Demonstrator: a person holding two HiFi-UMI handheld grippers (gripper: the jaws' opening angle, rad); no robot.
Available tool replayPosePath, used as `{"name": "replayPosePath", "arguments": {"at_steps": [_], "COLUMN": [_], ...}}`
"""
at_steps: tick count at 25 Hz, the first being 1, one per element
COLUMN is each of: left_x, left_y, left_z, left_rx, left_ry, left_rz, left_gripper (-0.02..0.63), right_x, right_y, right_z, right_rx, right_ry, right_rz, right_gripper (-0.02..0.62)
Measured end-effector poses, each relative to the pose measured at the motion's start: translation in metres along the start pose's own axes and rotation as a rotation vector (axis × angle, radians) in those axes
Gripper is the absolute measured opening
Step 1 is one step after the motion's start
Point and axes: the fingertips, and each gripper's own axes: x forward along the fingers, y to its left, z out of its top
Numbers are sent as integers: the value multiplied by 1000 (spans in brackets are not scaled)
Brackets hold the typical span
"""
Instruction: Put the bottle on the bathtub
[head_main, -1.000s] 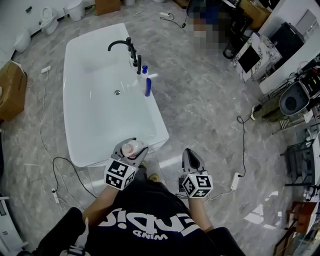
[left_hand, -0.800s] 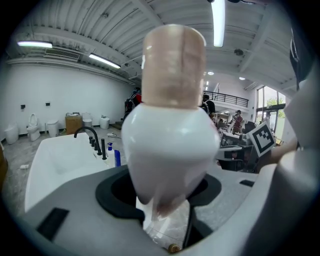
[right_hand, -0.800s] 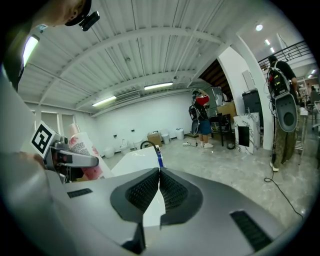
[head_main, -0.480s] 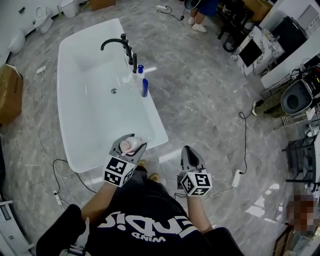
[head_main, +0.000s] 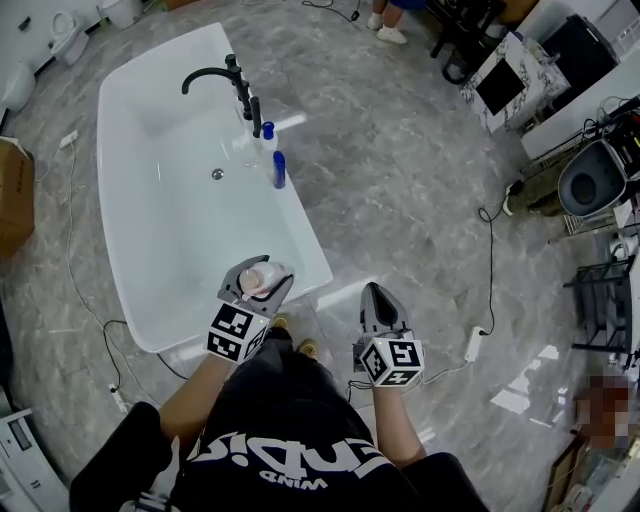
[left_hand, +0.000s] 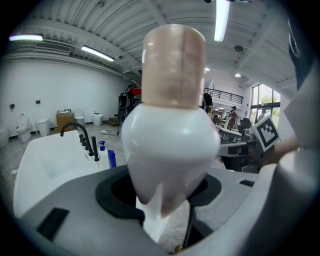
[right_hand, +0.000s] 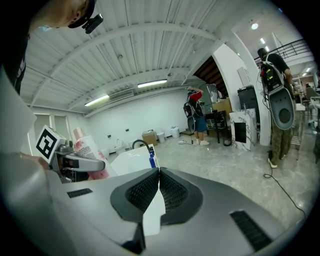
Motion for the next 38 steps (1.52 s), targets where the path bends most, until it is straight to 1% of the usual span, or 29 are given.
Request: {"name": "replayPosePath", "arguments": {"at_steps": [7,18,25,32,38], "left_x": [37,97,133,163,190], "left_y": [20,49,67,79,89], "left_z": [-7,-20,-42,-54,-74], "left_rx": [0,-1,-11,-22,29], "left_ry": [28,44,68,65,86], "left_rz": [-14,-1,8,21,31], "left_gripper": [233,233,233,233,233], "right_x": [36,84,111,128,127], "right_y": [-11,-35,-48,-53,-55], "right_z": [-7,-19,-41,-45,-46], "right_rx": [18,23,39,53,52], "right_ry": [21,49,86,85,89], "right_rz": [-2,13,18,18,11], "right_gripper": [25,25,25,25,25]}}
